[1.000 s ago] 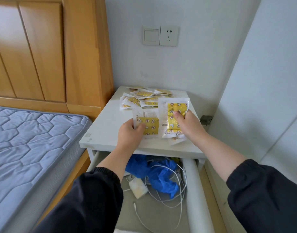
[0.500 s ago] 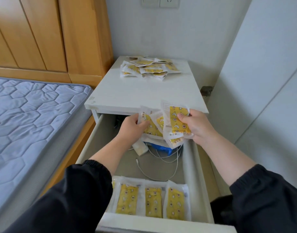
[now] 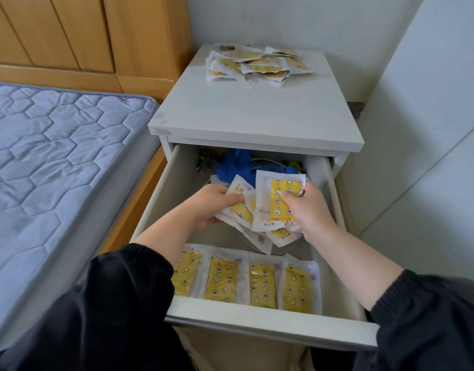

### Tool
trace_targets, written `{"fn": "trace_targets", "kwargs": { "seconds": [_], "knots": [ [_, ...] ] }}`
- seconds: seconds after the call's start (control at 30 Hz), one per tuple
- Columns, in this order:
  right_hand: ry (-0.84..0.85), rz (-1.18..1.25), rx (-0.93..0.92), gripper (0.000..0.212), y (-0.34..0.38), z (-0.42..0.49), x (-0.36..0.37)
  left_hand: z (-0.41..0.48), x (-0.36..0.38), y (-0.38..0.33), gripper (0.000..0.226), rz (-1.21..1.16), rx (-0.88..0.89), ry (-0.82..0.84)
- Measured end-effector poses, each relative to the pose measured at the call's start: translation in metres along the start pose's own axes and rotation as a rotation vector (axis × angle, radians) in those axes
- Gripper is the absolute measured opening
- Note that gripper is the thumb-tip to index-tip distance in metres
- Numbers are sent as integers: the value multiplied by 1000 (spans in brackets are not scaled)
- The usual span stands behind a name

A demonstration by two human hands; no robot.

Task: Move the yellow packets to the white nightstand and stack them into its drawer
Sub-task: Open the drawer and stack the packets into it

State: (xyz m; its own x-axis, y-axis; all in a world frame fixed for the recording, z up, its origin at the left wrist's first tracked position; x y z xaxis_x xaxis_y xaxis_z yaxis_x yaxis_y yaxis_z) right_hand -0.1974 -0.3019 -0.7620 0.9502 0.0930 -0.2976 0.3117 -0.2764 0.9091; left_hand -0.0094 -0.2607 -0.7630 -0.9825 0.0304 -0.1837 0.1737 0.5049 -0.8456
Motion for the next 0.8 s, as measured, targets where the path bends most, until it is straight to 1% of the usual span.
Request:
{"fn": "trace_targets", "kwargs": {
  "seconds": [0.1,0.17,0.27,0.37,0.47,0.57,0.63,0.7,0.8],
  "knots": [
    [17,20,92,29,-9,0,3,3,-2,3,16,-1,-37,81],
    [39,22,120,29,-11,0,4,6,-1,5,18,21,-43,81],
    [94,-9,108,28,-12,0,6,10,3,8,14,77,-49,35],
    [134,-59,81,27,-10,1,5,13,2,8,9,74,-28,4],
    [218,-108,65,29,-8,1,2,13,0,7,14,77,-6,23],
    [290,-134,82,38,-6,-1,0,12,1,7,17,72,-2,71],
    [290,-170,65,35,-5,-2,-1,12,4,8,20,55,-8,110],
    [262,-214,10,25,-4,-3,0,12,8,9,21,25,-20,150],
    [217,-317,-84,20,-1,-2,1,13,11,11,20,28,-6,148]
  ]
}}
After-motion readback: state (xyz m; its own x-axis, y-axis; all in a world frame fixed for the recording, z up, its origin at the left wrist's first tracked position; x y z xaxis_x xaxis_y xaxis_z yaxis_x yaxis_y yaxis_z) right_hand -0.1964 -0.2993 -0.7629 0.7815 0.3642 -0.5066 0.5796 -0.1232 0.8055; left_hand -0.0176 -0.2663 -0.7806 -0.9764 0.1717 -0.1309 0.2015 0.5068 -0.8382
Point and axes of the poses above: each hand's wrist, its own z-axis towards the middle knuckle, its own x-axis out of the palm, y = z × x, the point moved 4 cm from there along z, towards the middle knuckle
